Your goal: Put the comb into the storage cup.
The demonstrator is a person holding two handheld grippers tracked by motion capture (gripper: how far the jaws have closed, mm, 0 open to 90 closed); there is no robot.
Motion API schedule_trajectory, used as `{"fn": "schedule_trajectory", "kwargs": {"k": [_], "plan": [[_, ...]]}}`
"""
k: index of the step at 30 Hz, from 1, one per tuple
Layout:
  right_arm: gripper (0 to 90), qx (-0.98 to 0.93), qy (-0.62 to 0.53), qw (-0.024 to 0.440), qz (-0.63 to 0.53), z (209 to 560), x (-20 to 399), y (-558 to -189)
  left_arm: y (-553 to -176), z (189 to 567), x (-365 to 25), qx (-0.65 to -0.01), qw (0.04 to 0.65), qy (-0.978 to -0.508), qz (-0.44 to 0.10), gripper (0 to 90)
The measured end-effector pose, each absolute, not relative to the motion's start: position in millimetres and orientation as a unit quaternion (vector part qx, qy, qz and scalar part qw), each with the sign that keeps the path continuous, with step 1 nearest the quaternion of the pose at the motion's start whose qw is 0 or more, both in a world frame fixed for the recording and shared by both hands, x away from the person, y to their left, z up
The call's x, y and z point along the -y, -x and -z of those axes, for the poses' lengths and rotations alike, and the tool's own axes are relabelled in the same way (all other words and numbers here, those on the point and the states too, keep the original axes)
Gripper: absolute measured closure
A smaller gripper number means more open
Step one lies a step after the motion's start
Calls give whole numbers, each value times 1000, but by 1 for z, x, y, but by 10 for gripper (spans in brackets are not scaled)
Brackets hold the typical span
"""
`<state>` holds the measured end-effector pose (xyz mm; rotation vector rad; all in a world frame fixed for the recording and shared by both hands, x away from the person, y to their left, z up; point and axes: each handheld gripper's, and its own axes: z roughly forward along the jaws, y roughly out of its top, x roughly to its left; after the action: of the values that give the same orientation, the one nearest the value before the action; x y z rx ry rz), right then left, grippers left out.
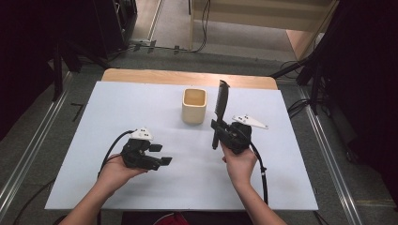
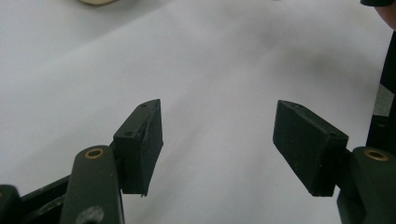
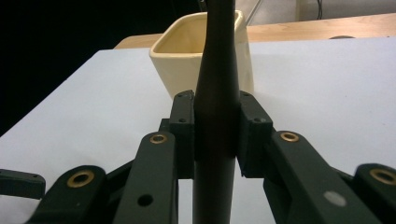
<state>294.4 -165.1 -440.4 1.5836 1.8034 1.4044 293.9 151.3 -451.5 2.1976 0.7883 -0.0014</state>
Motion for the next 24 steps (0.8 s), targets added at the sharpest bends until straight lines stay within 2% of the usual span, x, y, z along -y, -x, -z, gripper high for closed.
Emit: {"fn": "schedule_trajectory", "kwargs": {"k": [24], "plan": [[700, -656, -543, 160, -499, 434, 147, -308, -280, 457, -193, -352, 386, -852, -20, 344]]}}
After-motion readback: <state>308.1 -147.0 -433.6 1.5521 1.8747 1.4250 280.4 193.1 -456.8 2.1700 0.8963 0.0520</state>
